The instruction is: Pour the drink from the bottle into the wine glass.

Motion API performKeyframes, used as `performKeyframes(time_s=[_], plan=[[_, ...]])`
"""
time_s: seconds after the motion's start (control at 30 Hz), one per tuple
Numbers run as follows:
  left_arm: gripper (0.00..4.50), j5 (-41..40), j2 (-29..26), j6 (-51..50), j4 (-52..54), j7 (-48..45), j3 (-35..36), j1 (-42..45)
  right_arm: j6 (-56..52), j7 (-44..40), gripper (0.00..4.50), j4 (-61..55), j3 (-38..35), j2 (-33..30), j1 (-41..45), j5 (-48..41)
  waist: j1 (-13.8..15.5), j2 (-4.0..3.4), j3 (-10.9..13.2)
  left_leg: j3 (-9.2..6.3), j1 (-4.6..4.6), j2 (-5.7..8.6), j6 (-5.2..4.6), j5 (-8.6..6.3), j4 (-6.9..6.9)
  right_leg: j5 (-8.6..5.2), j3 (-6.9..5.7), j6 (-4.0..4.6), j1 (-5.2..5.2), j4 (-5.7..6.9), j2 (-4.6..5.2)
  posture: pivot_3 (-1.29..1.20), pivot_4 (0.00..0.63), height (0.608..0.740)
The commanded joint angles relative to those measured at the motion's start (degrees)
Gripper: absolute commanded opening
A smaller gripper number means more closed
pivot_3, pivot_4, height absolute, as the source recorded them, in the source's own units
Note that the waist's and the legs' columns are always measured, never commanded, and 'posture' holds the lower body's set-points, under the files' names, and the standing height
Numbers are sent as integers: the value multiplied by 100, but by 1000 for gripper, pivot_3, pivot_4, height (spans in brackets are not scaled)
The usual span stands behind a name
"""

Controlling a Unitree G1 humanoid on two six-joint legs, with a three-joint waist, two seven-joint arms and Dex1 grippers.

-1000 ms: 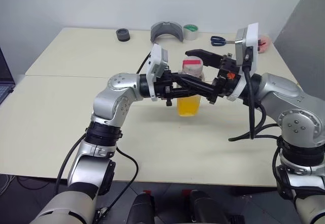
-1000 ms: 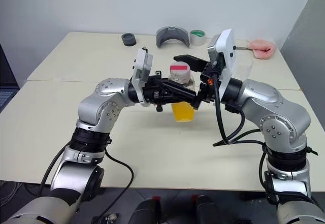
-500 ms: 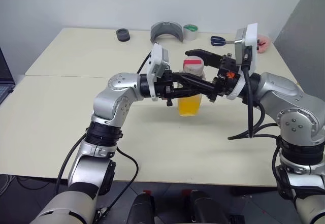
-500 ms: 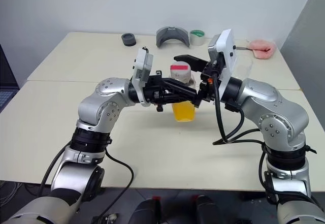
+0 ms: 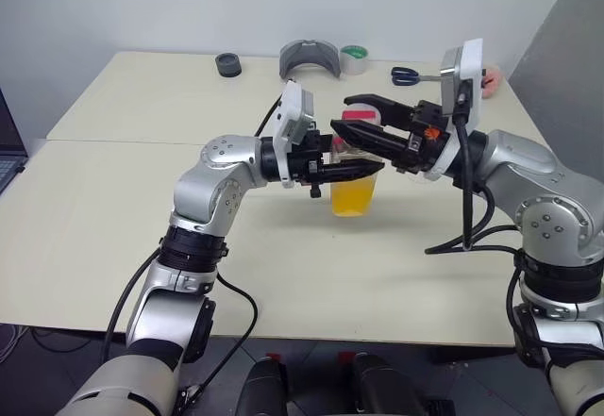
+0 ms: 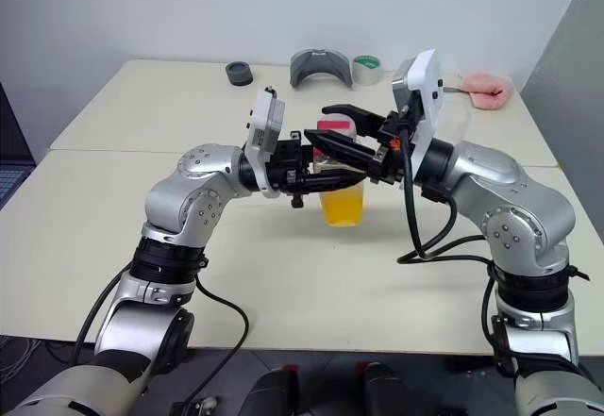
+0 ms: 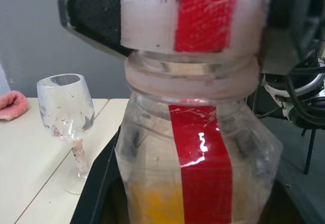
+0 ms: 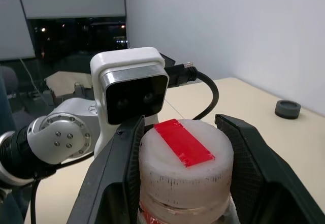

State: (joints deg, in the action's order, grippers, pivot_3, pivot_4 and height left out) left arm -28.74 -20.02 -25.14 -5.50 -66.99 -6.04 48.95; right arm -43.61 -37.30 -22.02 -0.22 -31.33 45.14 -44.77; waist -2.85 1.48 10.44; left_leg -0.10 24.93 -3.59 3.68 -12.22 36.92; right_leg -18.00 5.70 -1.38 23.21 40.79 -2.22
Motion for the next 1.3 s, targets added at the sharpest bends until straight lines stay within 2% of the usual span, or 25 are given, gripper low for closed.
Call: performKeyframes(time_s=[0.03,0.2,0.4,0.47,0.57,0.7,1.07,1.3], plan=[[1771,-66,-21,98,220,-70,41,-6,541,-479,1886,71,-96,-336,350,423,0,0,0,0,0,-1,0,0,0,0,0,0,0,-2,0,0,150,740],[1771,-70,8,149,195,-60,19,5,-178,-235,1886,575,-554,-207,678,-390,-6,0,0,-1,-1,-2,0,0,1,0,0,1,0,2,0,0,150,740],[1771,-74,17,146,192,-54,25,11,-818,122,1886,642,-826,-71,685,-1086,-3,0,0,0,0,-1,0,0,0,1,1,1,0,1,2,0,150,740],[1771,-72,17,146,173,-51,30,25,-801,165,1886,618,-841,-55,690,-1065,-6,0,0,1,0,-1,0,0,0,1,2,1,0,1,1,0,150,740],[1771,-62,13,152,134,-51,36,54,-207,-113,1886,479,-544,-210,661,-372,-6,0,0,0,0,-1,0,0,0,0,1,1,0,1,1,0,150,740],[1771,-56,22,149,141,-63,32,56,131,-279,1886,466,-382,-216,631,-18,-6,0,0,1,0,-1,0,0,0,0,0,0,0,0,1,0,150,740],[1771,-33,66,186,101,-52,29,104,12,-325,1886,425,-361,-150,592,-67,-5,0,0,0,0,-1,0,0,0,0,1,1,0,0,1,0,150,740],[1771,-38,76,194,110,-13,27,99,-10,-285,4217,393,-353,-99,592,-91,-4,0,0,0,0,-1,0,0,0,0,1,1,0,0,1,0,150,740]])
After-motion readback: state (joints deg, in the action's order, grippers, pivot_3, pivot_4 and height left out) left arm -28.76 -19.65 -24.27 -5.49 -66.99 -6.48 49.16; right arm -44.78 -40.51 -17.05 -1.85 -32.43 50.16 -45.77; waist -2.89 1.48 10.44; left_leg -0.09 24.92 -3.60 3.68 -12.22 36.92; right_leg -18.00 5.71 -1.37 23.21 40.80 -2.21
